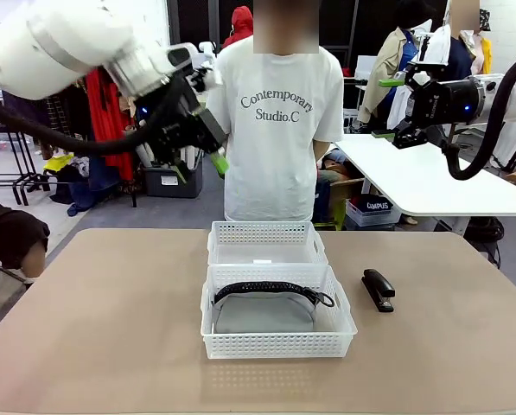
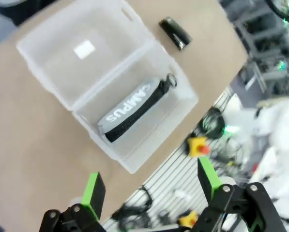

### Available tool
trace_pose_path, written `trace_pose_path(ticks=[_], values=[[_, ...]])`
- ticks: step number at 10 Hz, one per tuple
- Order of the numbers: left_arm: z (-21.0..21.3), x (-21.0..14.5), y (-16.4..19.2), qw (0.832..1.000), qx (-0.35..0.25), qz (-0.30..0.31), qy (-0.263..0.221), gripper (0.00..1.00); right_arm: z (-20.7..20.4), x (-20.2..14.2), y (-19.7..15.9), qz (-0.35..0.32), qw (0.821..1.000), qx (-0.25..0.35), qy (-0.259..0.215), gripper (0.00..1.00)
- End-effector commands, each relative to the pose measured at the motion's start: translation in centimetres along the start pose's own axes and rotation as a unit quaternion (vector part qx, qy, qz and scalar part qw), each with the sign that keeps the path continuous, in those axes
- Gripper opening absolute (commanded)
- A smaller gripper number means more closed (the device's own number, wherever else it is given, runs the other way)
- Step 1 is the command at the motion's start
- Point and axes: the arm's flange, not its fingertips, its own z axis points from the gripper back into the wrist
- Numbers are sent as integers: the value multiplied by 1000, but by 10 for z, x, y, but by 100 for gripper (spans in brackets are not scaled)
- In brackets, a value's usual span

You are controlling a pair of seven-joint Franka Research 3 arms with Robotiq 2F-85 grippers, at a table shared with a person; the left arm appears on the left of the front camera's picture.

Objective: Distribute items into two baskets.
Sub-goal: Pick up the Stapler that the person points to.

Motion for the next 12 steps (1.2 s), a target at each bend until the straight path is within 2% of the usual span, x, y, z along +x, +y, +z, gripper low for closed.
trace_pose_path(ticks=[1,2,4,6,9,11,12], values=[[22,-3,8,992,-39,100,-70,100,0,-1,2,2,1000,1,1,100],[42,-5,22,985,-65,130,-92,100,0,-1,2,2,1000,1,1,100],[69,-13,50,971,-143,154,-118,100,0,-1,2,2,1000,1,1,100],[93,-28,83,953,-186,186,-154,100,0,-1,2,2,1000,1,1,100],[87,-45,123,925,-266,208,-175,100,0,-1,2,2,1000,1,1,100],[76,-51,140,912,-322,185,-174,100,0,-1,2,2,1000,1,1,100],[76,-54,148,900,-352,172,-189,100,0,-1,2,2,1000,1,1,100]])
